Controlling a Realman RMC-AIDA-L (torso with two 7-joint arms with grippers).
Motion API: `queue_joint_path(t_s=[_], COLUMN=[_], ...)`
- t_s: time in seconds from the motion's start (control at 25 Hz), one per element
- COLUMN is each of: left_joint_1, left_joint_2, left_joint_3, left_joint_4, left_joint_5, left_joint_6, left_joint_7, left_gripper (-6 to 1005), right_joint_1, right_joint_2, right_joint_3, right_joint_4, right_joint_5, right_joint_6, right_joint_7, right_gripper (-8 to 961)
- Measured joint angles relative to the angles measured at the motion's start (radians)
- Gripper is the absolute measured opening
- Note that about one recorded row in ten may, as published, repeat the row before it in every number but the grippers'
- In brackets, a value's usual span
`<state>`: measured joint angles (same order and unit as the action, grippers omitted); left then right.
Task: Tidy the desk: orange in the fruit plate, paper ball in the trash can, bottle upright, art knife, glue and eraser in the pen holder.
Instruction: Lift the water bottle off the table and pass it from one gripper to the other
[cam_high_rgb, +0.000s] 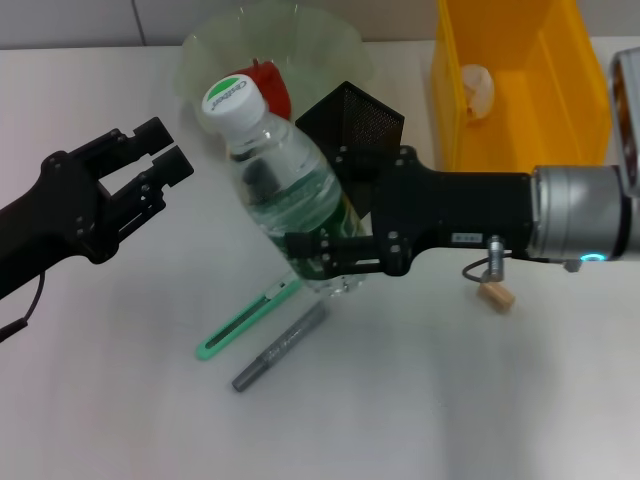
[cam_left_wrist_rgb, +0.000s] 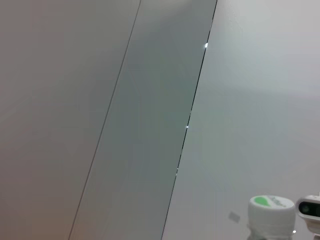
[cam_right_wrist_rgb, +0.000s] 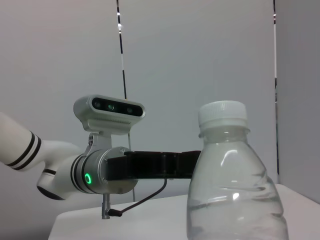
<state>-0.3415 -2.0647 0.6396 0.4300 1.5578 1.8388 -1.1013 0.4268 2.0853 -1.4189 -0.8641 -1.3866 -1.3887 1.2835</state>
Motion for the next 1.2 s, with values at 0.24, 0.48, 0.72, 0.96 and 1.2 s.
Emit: queue_joint_path(t_s=[0.24,0.48,0.72,0.96,1.2], left_joint_1=[-0.002,-0.004,-0.004,-0.017,-0.020], left_joint_2=[-0.004,-0.005,-0.004,-0.005,-0.006], left_joint_3=[0.003,0.009,0.011,0.014,0.015], left_joint_4=[-0.001,-0.001,0.000,0.000,0.000], left_joint_5=[-0.001,-0.001,0.002,0.008,0.010], left_joint_6=[0.013,0.028,0.041,0.043,0.044], left_joint_7=[0.000,0.000,0.003,0.002,0.003], left_gripper=[448,448,448,449,449], right_joint_1=[0.065,0.088,0.098,0.112,0.117], right_joint_2=[0.002,0.004,0.006,0.007,0.007], right_joint_3=[-0.024,-0.048,-0.104,-0.114,-0.117], right_joint_4=[0.079,0.098,0.098,0.095,0.099], right_joint_5=[0.003,0.006,0.018,0.025,0.046], right_joint_6=[0.015,0.054,0.097,0.100,0.101], right_joint_7=[-0.002,-0.002,-0.003,-0.003,-0.004], right_gripper=[760,760,760,760,760])
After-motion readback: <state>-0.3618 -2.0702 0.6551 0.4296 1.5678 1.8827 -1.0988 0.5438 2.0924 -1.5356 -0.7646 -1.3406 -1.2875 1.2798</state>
